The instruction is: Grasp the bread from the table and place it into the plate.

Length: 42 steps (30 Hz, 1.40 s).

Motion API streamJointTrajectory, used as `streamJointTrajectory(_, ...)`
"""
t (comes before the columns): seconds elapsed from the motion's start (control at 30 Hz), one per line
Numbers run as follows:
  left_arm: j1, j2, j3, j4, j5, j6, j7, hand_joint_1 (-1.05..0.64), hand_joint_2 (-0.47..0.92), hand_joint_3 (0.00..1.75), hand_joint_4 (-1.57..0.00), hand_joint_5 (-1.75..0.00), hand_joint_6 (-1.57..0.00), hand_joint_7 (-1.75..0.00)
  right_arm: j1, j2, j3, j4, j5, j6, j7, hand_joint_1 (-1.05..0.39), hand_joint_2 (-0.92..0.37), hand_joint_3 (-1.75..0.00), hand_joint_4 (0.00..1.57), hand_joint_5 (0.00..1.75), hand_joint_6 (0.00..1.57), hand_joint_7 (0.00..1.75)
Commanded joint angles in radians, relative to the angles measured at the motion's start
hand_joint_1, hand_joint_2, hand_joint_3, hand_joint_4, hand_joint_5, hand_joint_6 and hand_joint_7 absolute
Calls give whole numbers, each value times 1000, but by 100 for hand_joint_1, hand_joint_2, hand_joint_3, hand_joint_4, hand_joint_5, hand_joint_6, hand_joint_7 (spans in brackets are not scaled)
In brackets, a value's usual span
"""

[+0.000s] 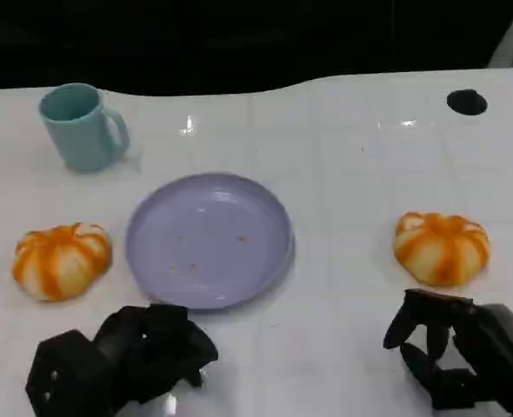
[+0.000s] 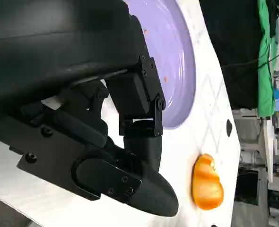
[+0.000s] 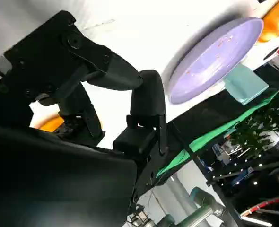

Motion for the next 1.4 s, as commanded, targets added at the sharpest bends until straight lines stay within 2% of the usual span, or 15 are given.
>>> streamJointTrajectory(0.03, 6, 13, 4, 9, 5, 3, 4, -105, 86, 1, -87, -151, -129, -77, 1, -16, -5, -5, 13, 10, 6, -35, -39, -127, 85, 175, 79, 140)
streamJointTrajectory(0.77, 5, 15, 7, 14, 1, 1, -1, -105, 86, 0, -88, -151, -129, -78, -5, -14, -4, 3, 2, -2, -14, -34, -38, -128, 84, 175, 78, 140)
streamJointTrajectory(0.87, 6, 17, 5, 13, 9, 4, 6, -105, 87, 1, -88, -151, -129, -78, -2, -3, -10, 2, 17, -4, -18, -33, -40, -123, 82, 175, 78, 130)
streamJointTrajectory(0.9, 6, 17, 6, 12, 9, 4, 6, -105, 87, 1, -88, -151, -129, -78, -1, 0, -12, 2, 21, -6, -21, -33, -44, -116, 81, 174, 79, 121)
streamJointTrajectory(0.97, 5, 16, 7, 15, 4, 4, 3, -105, 87, 1, -88, -150, -129, -77, -1, 9, -17, 0, 21, -8, -41, -33, -52, -101, 77, 161, 82, 101)
streamJointTrajectory(1.03, 3, 16, 8, 20, 2, 2, 0, -105, 87, 1, -88, -150, -129, -77, -1, 15, -20, -5, 0, -2, -81, -34, -64, -77, 75, 122, 82, 68)
streamJointTrajectory(1.1, 0, 16, 10, 24, 1, 3, 0, -105, 86, 1, -88, -150, -129, -77, -6, 13, -19, -7, -26, 2, -119, -34, -71, -62, 74, 102, 84, 47)
streamJointTrajectory(1.17, -1, 15, 11, 23, 0, 9, 2, -105, 86, 0, -89, -150, -130, -77, -10, 8, -16, -10, -36, 2, -133, -36, -80, -46, 64, 82, 80, 23)
streamJointTrajectory(1.27, -2, 14, 12, 23, -1, 10, 1, -105, 86, 0, -89, -150, -130, -76, -13, -3, -16, -26, -39, 12, -128, -40, -90, -24, 51, 60, 73, 6)
streamJointTrajectory(1.4, -2, 15, 11, 23, 6, 5, 5, -105, 86, 0, -89, -150, -130, -76, -13, -13, -15, -47, -46, 32, -118, -43, -92, -19, 40, 45, 60, 0)
